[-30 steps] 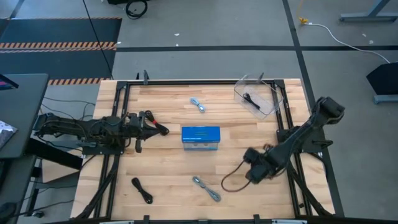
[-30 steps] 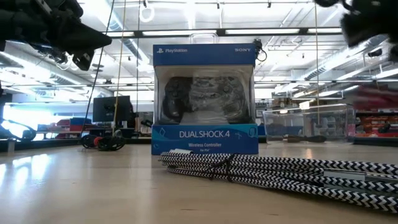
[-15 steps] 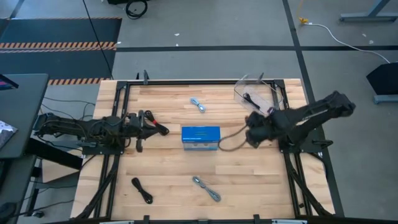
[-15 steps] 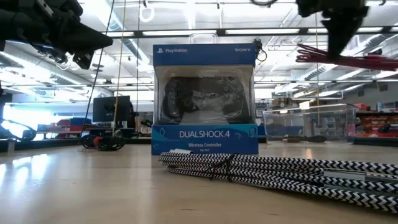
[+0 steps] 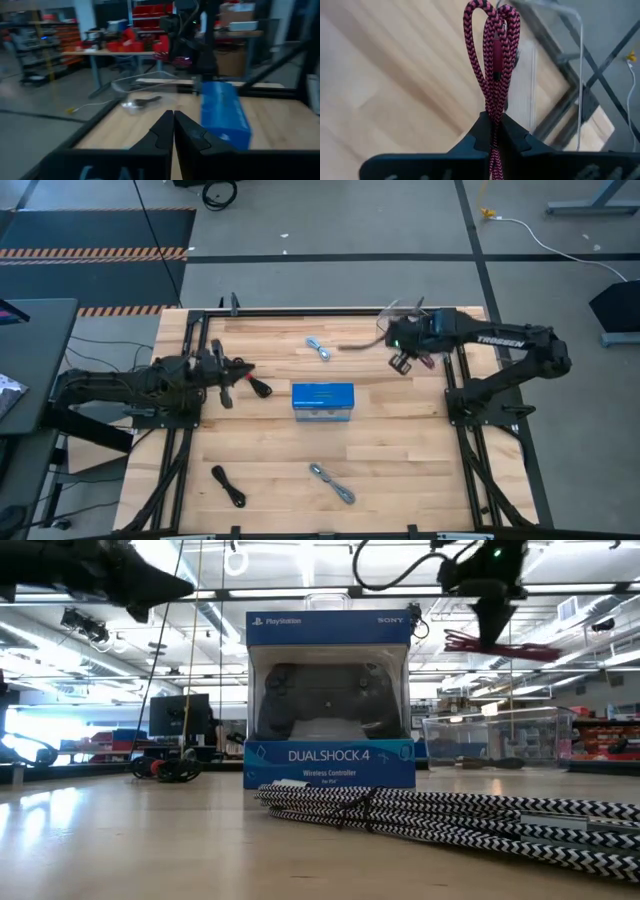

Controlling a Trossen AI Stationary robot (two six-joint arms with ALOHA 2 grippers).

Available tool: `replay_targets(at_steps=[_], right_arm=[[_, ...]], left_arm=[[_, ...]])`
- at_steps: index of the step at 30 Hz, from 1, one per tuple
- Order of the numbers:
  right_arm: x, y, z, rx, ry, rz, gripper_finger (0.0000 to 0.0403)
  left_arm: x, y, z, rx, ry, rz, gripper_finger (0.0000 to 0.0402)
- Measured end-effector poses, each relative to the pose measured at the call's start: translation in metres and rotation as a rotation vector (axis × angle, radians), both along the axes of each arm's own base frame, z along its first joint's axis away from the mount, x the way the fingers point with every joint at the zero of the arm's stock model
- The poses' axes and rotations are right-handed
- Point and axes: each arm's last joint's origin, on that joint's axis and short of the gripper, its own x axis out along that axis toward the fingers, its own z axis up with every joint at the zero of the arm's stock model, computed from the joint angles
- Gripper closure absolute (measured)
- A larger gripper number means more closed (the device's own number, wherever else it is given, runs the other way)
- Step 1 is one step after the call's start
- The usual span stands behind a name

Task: Pick and place USB-C Cables
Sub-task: Put the pink charger cable into the container

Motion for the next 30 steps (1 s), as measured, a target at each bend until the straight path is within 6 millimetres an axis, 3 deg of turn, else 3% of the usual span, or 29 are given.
replay_targets(at_steps=[8, 16, 27, 30], right_arm=[[0.004, -0.064, -0.001, 0.007, -0.126, 0.009, 0.0387], [0.000, -0.118, -0.035, 0.090, 0.016, -0.068, 0.0387], [0.000, -0.153, -0.069, 0.149, 0.128, -0.097, 0.0386], [0.000, -0.157, -0.074, 0.162, 0.138, -0.114, 0.0363]], left_arm=[[-0.001, 0.011, 0.037, -0.003, 0.057, 0.005, 0.0381], [0.016, 0.024, 0.029, 0.042, 0.185, 0.043, 0.0381], [0.021, 0.040, 0.020, 0.006, 0.251, 0.069, 0.0381], [0.020, 0.041, 0.019, 0.001, 0.264, 0.076, 0.0381]])
